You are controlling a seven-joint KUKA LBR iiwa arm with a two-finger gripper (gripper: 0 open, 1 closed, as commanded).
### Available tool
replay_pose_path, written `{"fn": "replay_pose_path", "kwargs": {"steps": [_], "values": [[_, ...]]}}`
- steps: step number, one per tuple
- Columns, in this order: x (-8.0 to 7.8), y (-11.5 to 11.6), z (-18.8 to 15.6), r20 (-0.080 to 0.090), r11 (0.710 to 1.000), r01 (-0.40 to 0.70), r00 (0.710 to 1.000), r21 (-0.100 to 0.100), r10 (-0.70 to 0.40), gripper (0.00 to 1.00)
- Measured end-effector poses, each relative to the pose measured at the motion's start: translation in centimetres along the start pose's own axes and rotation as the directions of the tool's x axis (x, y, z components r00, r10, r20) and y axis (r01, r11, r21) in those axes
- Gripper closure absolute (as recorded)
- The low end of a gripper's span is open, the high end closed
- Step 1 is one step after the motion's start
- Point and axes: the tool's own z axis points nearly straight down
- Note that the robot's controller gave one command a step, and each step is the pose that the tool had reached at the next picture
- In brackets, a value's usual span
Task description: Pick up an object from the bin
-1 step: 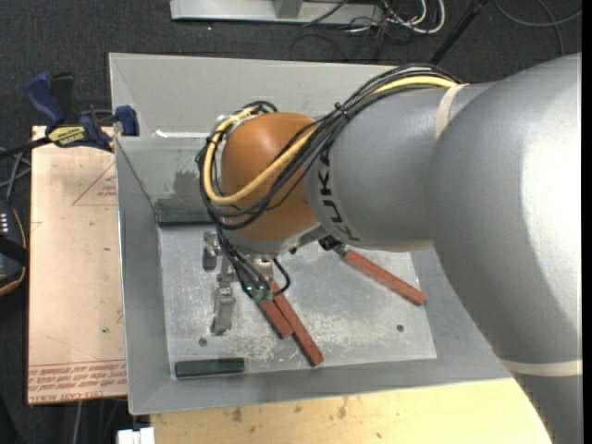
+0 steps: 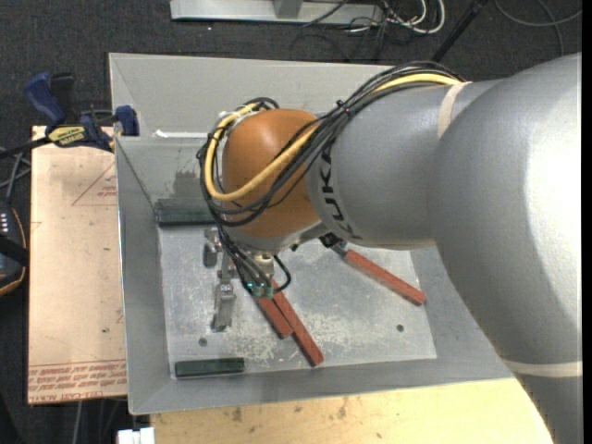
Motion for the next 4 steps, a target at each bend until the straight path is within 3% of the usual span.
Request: {"fn": "replay_pose_path", "kwargs": {"steps": [1, 2, 3, 4], "values": [[3.8, -2.1, 1.2, 0.003, 1.000, 0.031, 1.000, 0.000, -0.031, 0.00], [5.2, -4.7, 1.0, -0.001, 0.980, 0.198, 0.980, 0.000, -0.198, 0.00], [5.8, -1.4, 5.2, 0.006, 0.969, 0.248, 0.969, 0.001, -0.248, 0.00], [6.3, -1.0, 6.4, 0.012, 0.848, 0.529, 0.848, 0.002, -0.529, 1.00]]}}
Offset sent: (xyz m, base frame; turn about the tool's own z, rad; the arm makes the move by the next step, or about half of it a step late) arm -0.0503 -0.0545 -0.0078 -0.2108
